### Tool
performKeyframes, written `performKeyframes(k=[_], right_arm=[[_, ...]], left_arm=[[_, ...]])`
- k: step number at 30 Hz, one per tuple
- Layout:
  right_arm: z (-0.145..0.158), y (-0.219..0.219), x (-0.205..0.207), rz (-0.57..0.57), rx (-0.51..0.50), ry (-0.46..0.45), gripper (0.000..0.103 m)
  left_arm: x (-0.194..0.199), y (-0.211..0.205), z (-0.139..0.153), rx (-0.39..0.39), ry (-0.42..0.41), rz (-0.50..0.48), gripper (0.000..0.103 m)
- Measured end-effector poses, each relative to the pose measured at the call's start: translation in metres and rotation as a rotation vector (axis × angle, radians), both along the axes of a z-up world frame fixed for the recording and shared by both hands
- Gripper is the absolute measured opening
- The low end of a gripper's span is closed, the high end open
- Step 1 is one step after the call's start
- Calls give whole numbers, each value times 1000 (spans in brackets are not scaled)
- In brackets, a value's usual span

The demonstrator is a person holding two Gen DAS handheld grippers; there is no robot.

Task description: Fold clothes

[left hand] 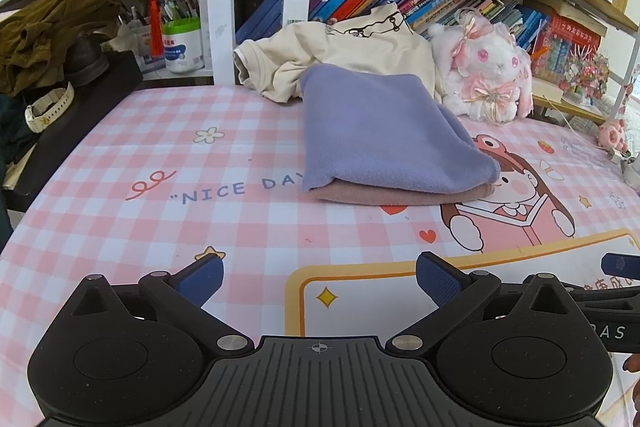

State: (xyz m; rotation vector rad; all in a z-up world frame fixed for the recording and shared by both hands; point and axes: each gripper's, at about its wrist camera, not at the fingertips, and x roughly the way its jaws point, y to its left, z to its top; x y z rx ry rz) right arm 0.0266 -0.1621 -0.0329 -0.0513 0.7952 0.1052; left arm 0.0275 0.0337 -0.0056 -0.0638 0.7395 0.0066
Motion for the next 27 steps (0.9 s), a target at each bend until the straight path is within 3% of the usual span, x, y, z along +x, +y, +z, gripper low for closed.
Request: performKeyframes(k=[27], right_arm=[[0,0,0,-4,5,5,103]], left_arm=[[0,-3,1,11,2,-7,103]])
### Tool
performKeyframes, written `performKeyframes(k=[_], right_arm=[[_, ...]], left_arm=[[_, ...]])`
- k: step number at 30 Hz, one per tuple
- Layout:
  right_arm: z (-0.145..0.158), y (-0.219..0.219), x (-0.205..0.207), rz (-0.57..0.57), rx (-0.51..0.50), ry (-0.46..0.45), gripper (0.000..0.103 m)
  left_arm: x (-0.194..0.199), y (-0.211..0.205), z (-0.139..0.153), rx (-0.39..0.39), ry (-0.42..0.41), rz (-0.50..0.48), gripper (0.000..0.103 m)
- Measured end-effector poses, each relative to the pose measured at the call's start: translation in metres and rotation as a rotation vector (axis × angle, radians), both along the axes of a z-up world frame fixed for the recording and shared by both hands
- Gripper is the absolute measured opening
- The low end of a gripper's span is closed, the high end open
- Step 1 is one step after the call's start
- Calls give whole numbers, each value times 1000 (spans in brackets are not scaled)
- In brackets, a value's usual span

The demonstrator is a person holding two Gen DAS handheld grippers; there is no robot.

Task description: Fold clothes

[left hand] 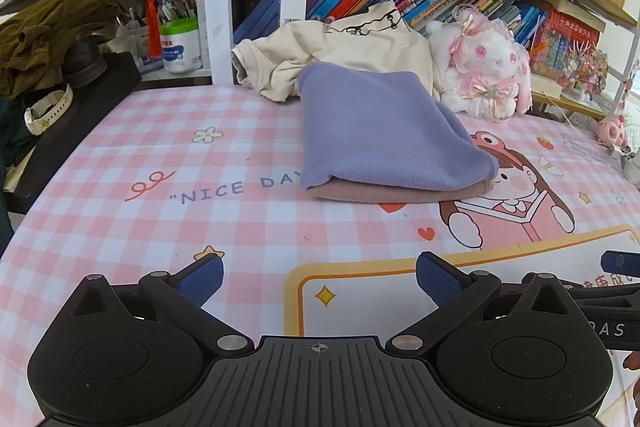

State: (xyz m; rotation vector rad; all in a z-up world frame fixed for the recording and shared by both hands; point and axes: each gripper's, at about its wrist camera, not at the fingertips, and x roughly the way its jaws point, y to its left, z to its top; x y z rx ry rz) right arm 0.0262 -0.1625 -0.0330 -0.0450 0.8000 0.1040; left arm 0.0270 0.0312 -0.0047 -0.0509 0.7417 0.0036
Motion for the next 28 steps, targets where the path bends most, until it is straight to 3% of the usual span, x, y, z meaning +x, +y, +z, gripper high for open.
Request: performKeyframes(k=[28], right_arm=[[-1,0,2,1,1,6,103]], left_arm=[[2,2,-1,-9,10,8,103]])
